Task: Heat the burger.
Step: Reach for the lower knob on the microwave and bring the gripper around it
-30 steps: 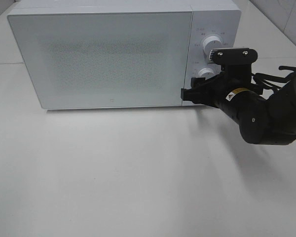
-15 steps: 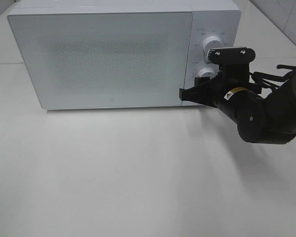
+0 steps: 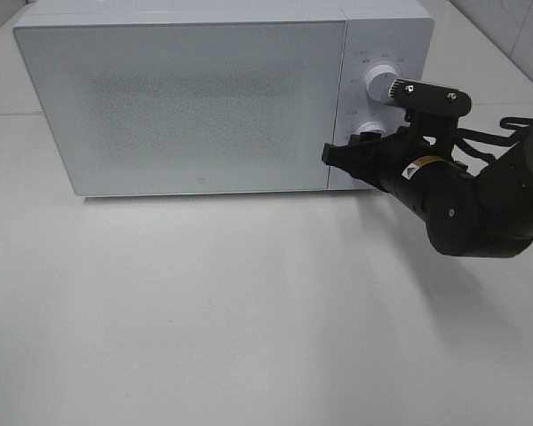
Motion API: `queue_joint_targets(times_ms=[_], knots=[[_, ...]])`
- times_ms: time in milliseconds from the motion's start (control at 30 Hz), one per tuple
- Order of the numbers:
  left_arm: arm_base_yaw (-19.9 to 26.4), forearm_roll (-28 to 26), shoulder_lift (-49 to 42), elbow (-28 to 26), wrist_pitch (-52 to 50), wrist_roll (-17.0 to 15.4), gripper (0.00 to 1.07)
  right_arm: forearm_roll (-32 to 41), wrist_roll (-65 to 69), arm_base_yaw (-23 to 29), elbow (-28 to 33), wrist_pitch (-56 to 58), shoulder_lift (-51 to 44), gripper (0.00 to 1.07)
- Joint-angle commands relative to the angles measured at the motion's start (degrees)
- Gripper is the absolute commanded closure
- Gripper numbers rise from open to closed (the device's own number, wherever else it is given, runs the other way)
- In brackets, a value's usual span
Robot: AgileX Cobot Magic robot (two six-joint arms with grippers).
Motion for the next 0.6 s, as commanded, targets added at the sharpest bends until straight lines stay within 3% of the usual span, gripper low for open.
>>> queue_joint_targets(times_ms=[33, 167, 267, 300, 400, 467, 600], knots=[[0.23, -0.52, -1.2, 0.17, -0.8, -0.34, 1.06, -0.11, 4.41, -0.63, -1.89, -6.59, -0.17, 1.07], [0.23, -0.52, -1.2, 0.17, -0.8, -0.34, 1.06, -0.06, 25.44, -0.63, -1.89, -6.99, -0.17, 1.07], [0.23, -0.52, -1.2, 0.17, -0.8, -0.34, 1.06, -0.06, 28.88, -0.63, -1.89, -7.05, -0.17, 1.07], [0.23, -0.52, -1.2, 0.17, -0.8, -0.34, 1.06, -0.06, 35.98, -0.63, -1.89, -7.39, -0.17, 1.07], [0.23, -0.52, -1.2, 0.17, -0.8, -0.34, 1.06, -0.06, 41.02, -0.63, -1.89, -8.02, -0.17, 1.07], [0.23, -0.52, -1.2, 0.17, -0.8, -0.34, 1.06, -0.06, 53.23, -0.63, -1.89, -10.2, -0.17, 1.07], [0.23, -0.52, -1.2, 0.17, -0.8, -0.34, 1.06, 0.0, 60.5, -0.63, -1.89, -12.09, -0.17, 1.07]])
